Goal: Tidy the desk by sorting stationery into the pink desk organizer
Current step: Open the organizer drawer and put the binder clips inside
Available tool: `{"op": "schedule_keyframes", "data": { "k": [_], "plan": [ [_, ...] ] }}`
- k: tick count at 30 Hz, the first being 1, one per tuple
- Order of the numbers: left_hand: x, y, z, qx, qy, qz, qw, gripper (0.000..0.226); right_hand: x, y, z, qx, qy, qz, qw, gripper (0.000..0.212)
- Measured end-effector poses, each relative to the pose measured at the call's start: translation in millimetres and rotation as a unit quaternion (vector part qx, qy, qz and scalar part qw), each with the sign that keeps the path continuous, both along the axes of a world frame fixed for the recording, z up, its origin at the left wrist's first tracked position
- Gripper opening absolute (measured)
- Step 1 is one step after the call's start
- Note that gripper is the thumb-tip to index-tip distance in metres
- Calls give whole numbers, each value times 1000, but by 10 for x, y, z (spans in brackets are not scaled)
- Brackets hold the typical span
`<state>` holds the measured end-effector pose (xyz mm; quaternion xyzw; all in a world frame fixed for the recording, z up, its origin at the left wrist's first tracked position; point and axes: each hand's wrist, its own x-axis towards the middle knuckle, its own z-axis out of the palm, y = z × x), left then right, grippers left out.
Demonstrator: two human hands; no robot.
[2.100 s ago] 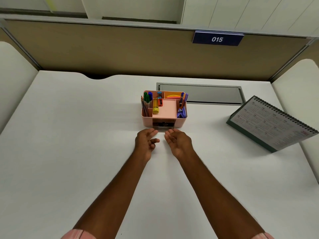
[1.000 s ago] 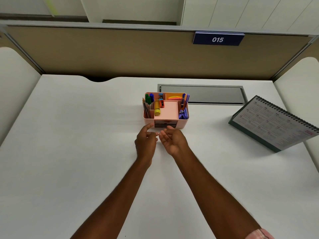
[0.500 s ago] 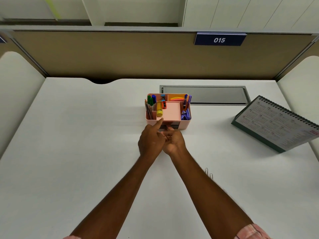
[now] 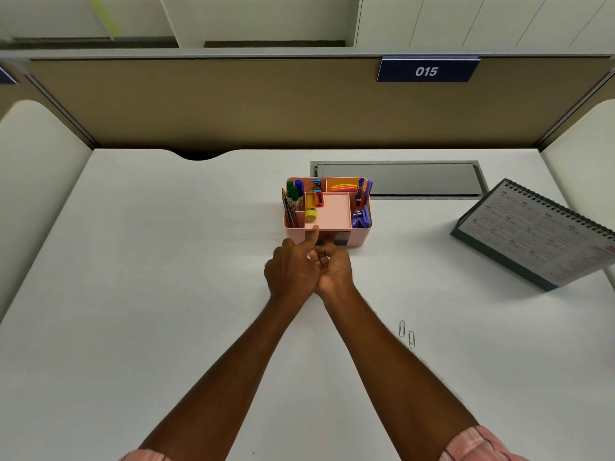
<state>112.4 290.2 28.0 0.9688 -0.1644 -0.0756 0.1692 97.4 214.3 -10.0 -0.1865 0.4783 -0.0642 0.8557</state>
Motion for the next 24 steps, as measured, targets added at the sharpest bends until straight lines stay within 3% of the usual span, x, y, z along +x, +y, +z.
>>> {"op": "schedule_keyframes", "data": {
  "k": [8, 14, 24],
  "plan": [
    [-7, -29, 38, 9, 23, 3, 1000, 65, -130, -9, -28, 14, -11, 1, 1000, 58],
    [14, -24, 62, 14, 47, 4, 999, 75, -263, -28, -2, 9, 8, 26, 1000, 46],
    [22, 6, 94, -21, 42, 13, 999, 68, -464, 37, 32, -20, 31, 22, 999, 45]
  ]
}}
